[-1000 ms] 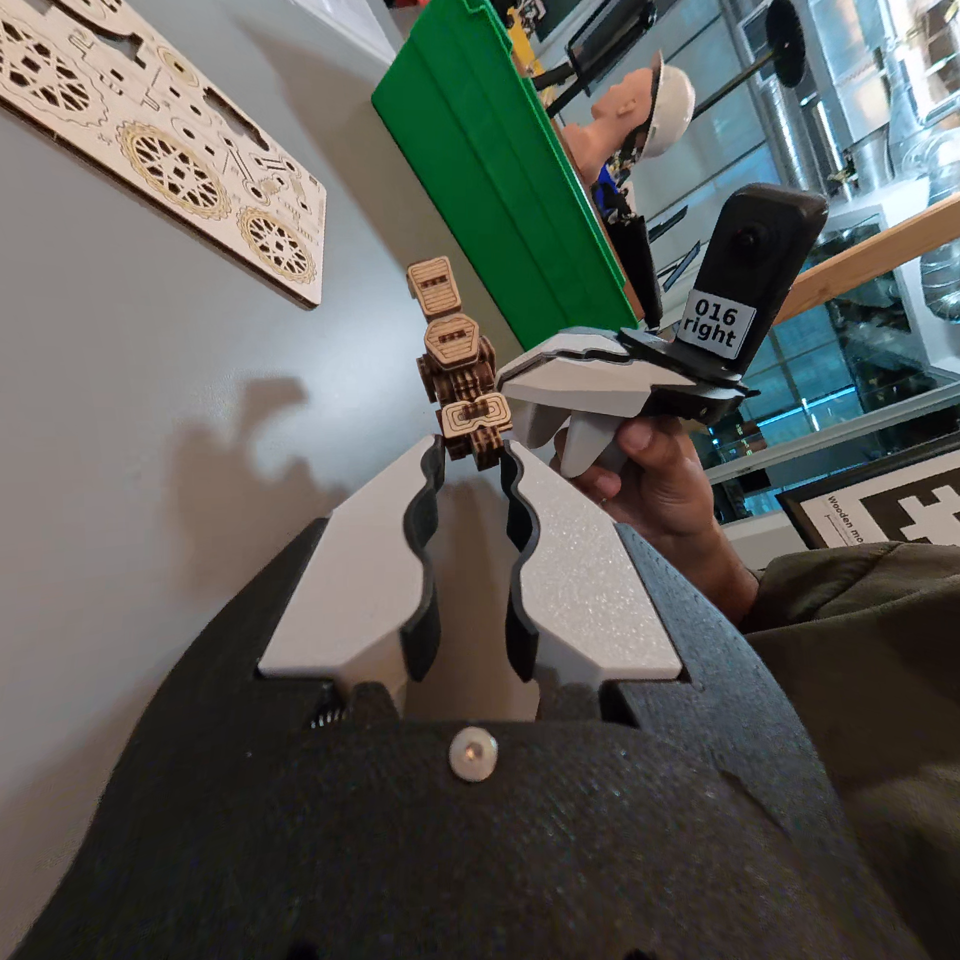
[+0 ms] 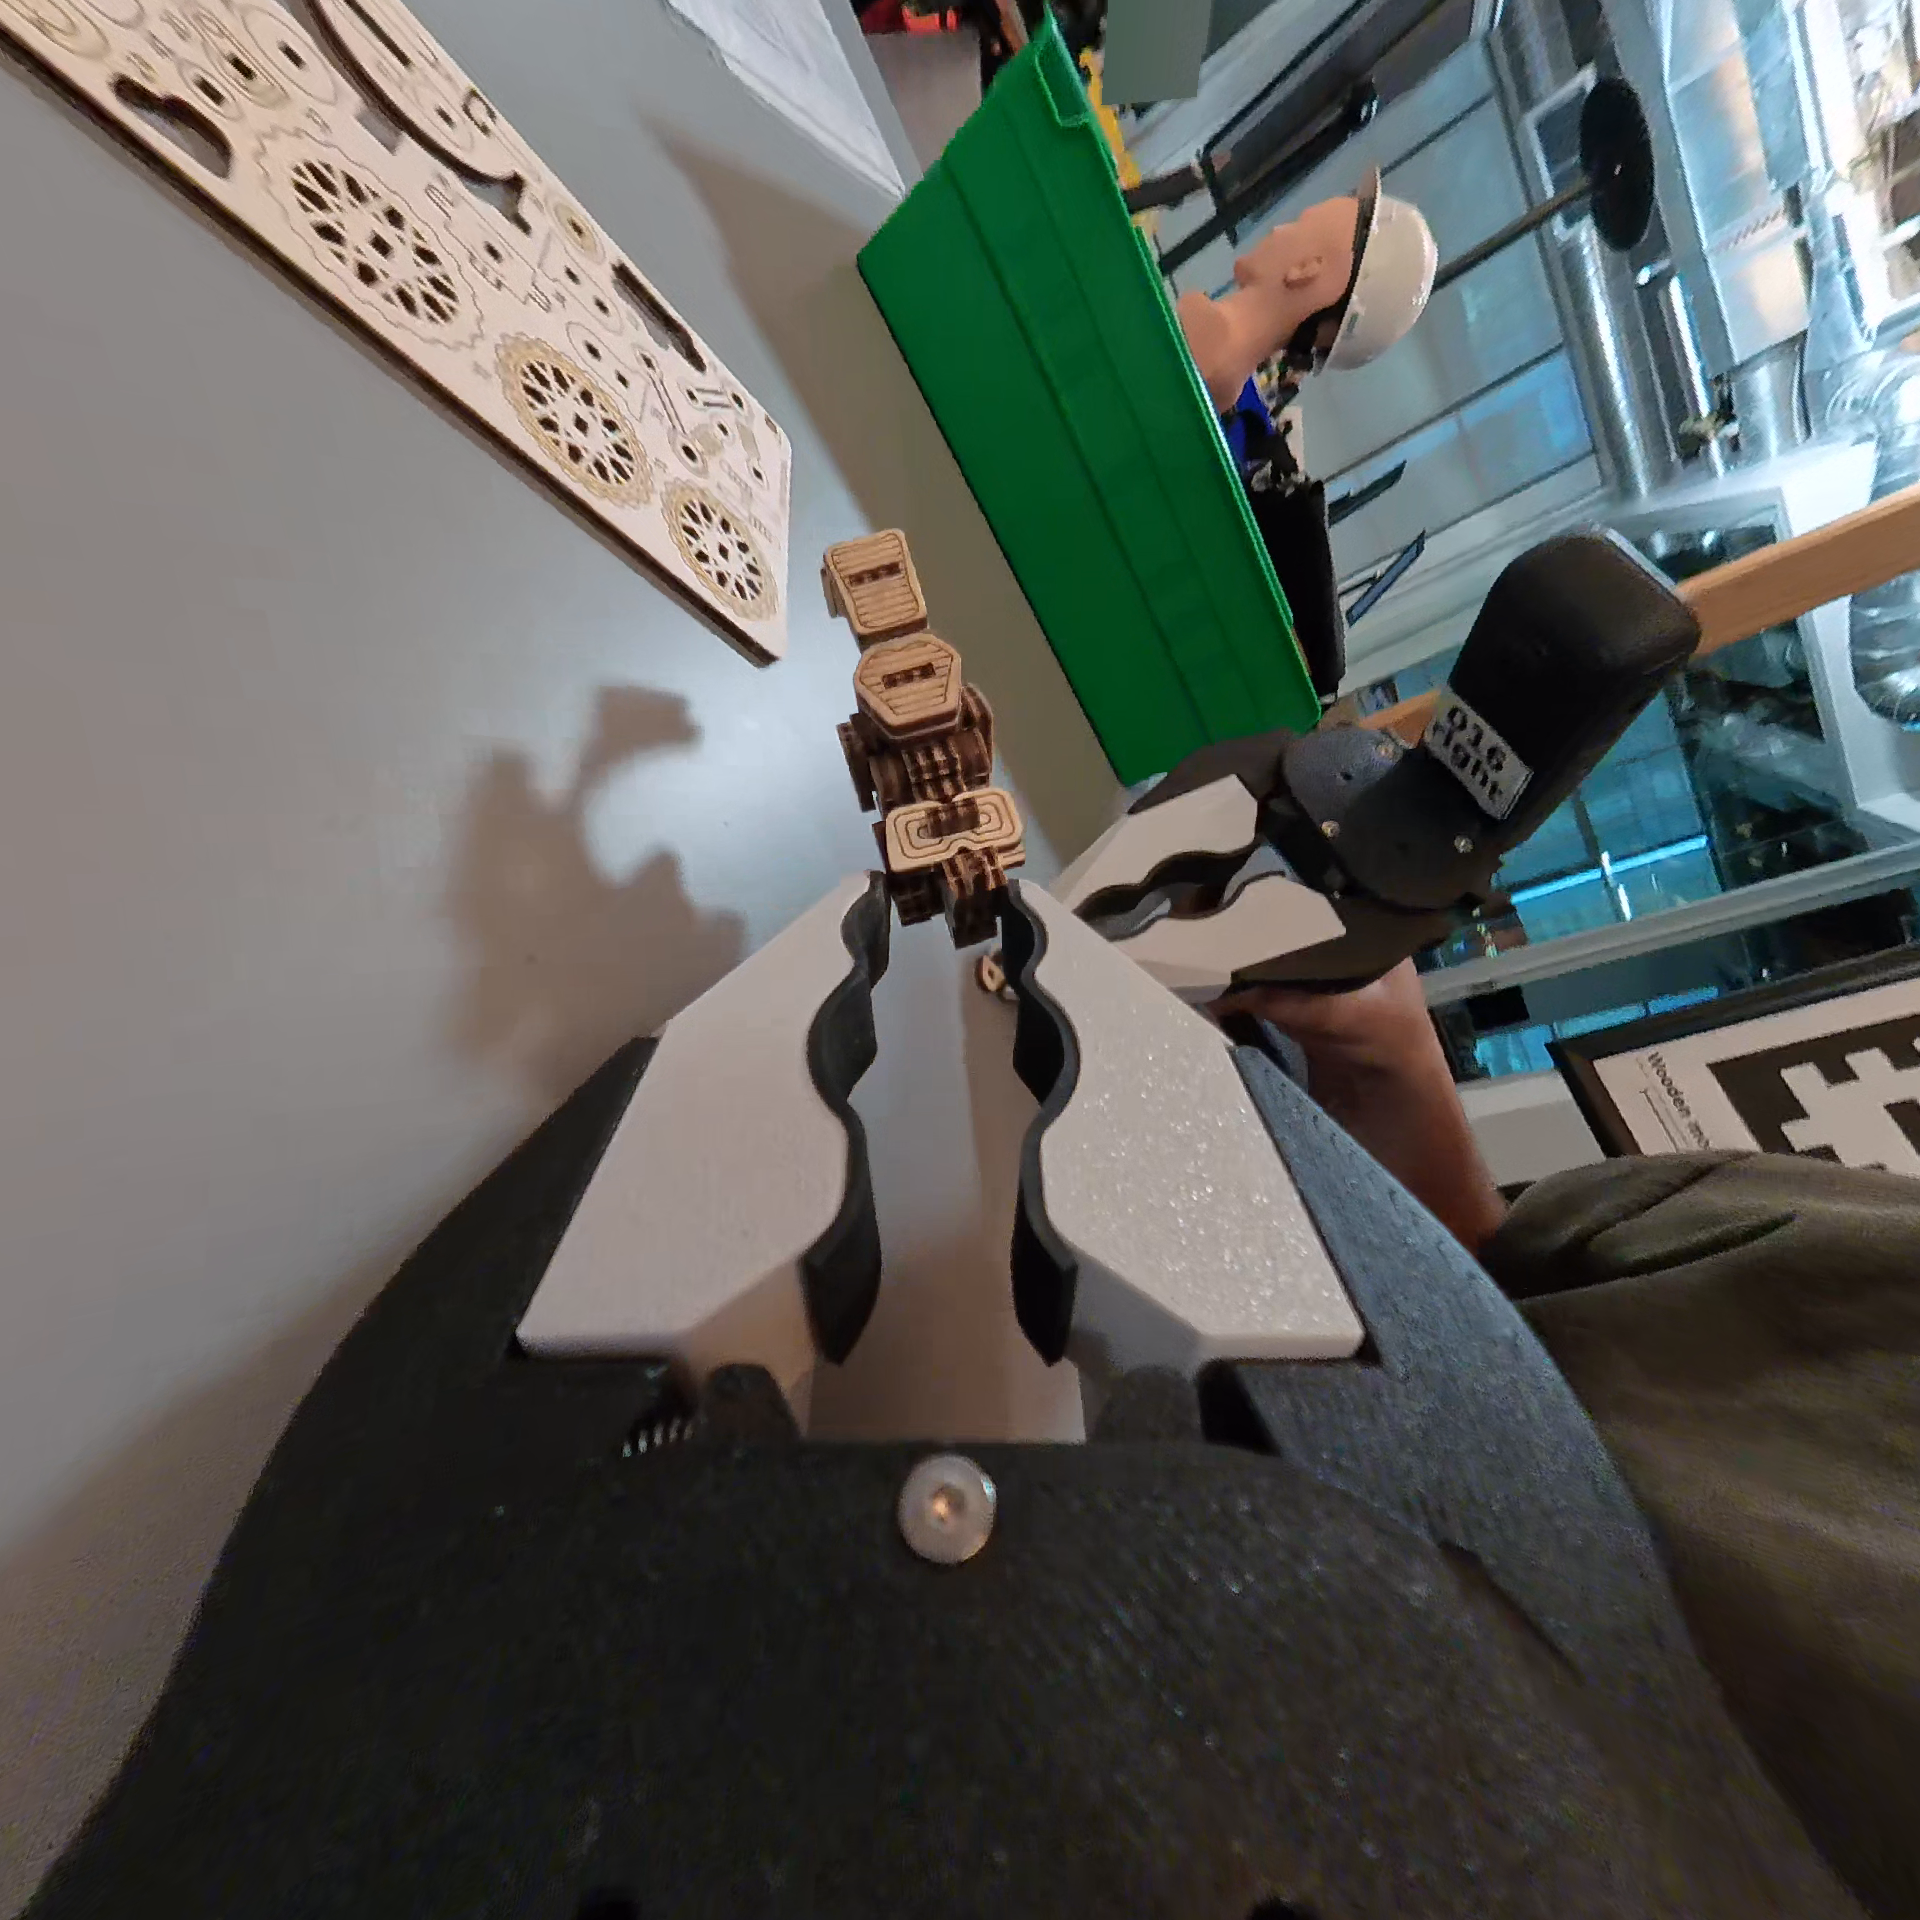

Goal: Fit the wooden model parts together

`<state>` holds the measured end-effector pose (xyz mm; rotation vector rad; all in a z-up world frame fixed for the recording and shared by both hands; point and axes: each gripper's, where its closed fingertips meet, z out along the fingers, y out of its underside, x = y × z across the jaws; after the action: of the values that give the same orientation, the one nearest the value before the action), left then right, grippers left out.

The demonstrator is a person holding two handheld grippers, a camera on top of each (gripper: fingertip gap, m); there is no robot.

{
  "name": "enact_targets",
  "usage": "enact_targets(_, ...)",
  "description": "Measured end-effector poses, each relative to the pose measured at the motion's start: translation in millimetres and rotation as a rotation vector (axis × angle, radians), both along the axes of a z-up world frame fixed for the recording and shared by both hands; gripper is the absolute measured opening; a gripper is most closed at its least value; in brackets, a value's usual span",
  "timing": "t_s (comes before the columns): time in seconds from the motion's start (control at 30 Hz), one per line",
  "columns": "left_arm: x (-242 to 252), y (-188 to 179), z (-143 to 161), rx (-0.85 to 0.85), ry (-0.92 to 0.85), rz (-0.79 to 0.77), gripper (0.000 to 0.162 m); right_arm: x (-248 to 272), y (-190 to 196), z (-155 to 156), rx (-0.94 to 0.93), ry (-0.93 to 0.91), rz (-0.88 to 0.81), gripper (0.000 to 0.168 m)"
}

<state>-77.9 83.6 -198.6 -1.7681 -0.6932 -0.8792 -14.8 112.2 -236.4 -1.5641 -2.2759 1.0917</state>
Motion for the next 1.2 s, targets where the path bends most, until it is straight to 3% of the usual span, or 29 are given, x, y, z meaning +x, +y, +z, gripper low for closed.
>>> enact_targets(0.17, 24.3, -2.7, -11.5, -0.079, 0.017, -0.142, 0.02, -2.4, 0.5, 5.5, 0.017, 0.036, 0.001, 0.0)
enact_targets(0.4, 33.5, -11.8, -14.5, -0.137, 0.06, -0.197, 0.024, -2.4, 4.5, 11.0, -0.014, 0.054, -0.019, 0.0)
enact_targets(0.63, 20.1, -25.8, -17.4, -0.196, 0.294, -0.158, 0.04, -4.0, 2.1, 17.0, -0.061, 0.09, -0.004, 0.006)
enact_targets(0.8, 22.4, -26.8, -16.8, -0.177, 0.262, -0.177, 0.038, -5.9, 1.4, 2.9, 0.027, 0.068, 0.014, 0.013)
enact_targets(1.0, 7.6, -24.1, 2.8, -0.073, 0.312, -0.099, 0.039, -5.1, -3.3, 1.5, 0.049, 0.065, 0.042, 0.003)
enact_targets(1.07, 4.8, -22.4, 19.1, 0.026, 0.388, -0.078, 0.041, -6.0, -9.1, 12.1, -0.026, 0.093, 0.04, 0.0)
enact_targets(1.2, 17.6, -20.7, 34.9, 0.122, 0.58, -0.115, 0.04, -8.0, -25.6, 49.7, -0.367, 0.14, 0.019, 0.0)
